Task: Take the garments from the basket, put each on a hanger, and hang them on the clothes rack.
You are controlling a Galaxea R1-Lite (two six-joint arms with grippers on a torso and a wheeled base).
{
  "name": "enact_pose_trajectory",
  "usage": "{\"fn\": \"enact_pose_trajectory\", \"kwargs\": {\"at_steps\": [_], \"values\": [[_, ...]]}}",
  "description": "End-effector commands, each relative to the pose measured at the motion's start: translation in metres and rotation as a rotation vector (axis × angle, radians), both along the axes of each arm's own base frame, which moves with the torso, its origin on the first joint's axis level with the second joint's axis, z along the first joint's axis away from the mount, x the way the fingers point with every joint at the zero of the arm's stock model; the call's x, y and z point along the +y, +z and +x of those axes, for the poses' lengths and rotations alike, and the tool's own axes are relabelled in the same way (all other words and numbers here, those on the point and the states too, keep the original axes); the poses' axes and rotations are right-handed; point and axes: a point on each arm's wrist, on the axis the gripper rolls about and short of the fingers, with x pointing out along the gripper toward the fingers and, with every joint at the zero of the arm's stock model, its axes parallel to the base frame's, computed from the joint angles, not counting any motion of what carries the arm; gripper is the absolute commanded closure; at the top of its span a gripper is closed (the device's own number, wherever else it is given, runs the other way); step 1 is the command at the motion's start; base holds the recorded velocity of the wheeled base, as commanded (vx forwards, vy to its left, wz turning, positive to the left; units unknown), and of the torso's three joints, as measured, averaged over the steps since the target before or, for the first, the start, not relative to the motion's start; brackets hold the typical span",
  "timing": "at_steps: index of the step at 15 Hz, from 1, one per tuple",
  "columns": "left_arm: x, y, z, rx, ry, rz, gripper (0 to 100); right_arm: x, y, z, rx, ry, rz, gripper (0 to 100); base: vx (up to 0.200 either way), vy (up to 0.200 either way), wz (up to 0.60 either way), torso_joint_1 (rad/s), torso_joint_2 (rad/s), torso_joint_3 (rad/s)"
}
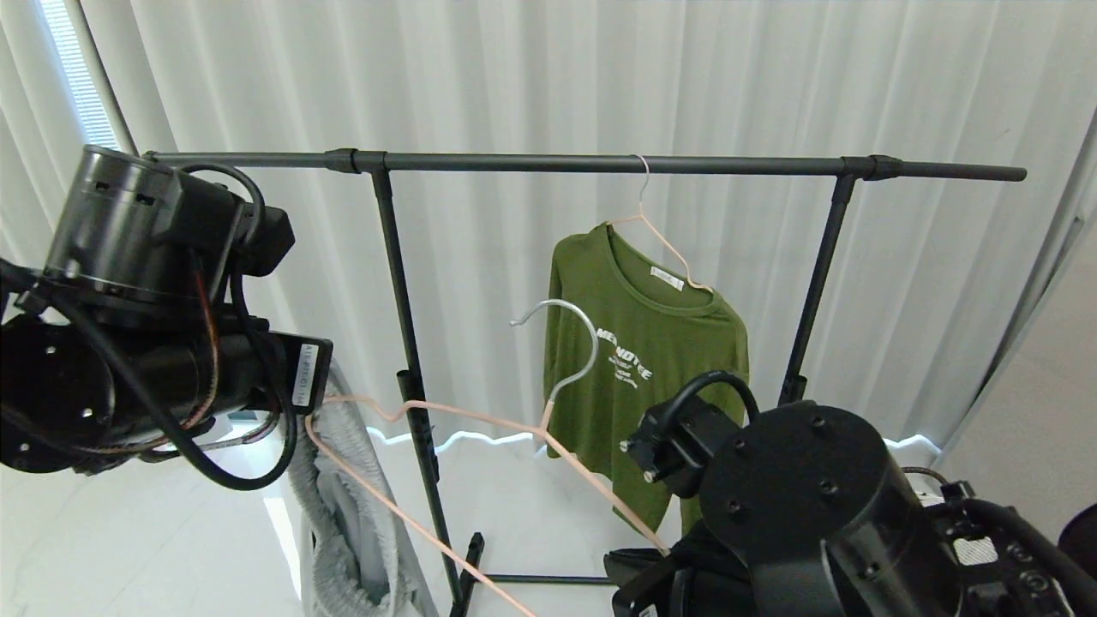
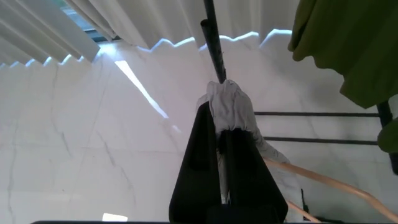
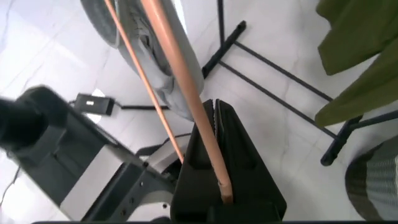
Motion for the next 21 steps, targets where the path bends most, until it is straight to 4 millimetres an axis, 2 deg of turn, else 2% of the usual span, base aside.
{"fn": "enact_pose_trajectory", "kwargs": {"at_steps": [1,4,8,12,15,21], "values": [[-0.014,-0.003,0.016,0.010,0.004,-0.032,100,0.009,-0.002,0.019,0.001,-0.069,0.009,100,0.000,0.000,0.00,0.000,0.00,0.000],[-0.020,-0.007,0.029,0.028,0.024,-0.048,100,0.023,-0.002,0.042,-0.005,-0.149,0.028,100,0.000,0.000,0.00,0.000,0.00,0.000],[-0.022,-0.009,0.040,0.033,0.044,-0.052,100,0.032,-0.008,0.047,0.009,-0.171,0.027,100,0.000,0.000,0.00,0.000,0.00,0.000],[-0.027,0.001,0.046,-0.005,0.052,-0.091,100,0.042,-0.015,0.045,0.011,-0.175,0.026,100,0.000,0.000,0.00,0.000,0.00,0.000],[-0.034,0.009,0.032,-0.018,0.005,-0.103,100,0.054,-0.014,0.056,-0.020,-0.204,0.064,100,0.000,0.000,0.00,0.000,0.00,0.000],[-0.056,0.026,-0.001,-0.062,-0.108,-0.184,100,0.069,-0.016,0.058,-0.077,-0.158,0.066,100,0.000,0.000,0.00,0.000,0.00,0.000]]}}
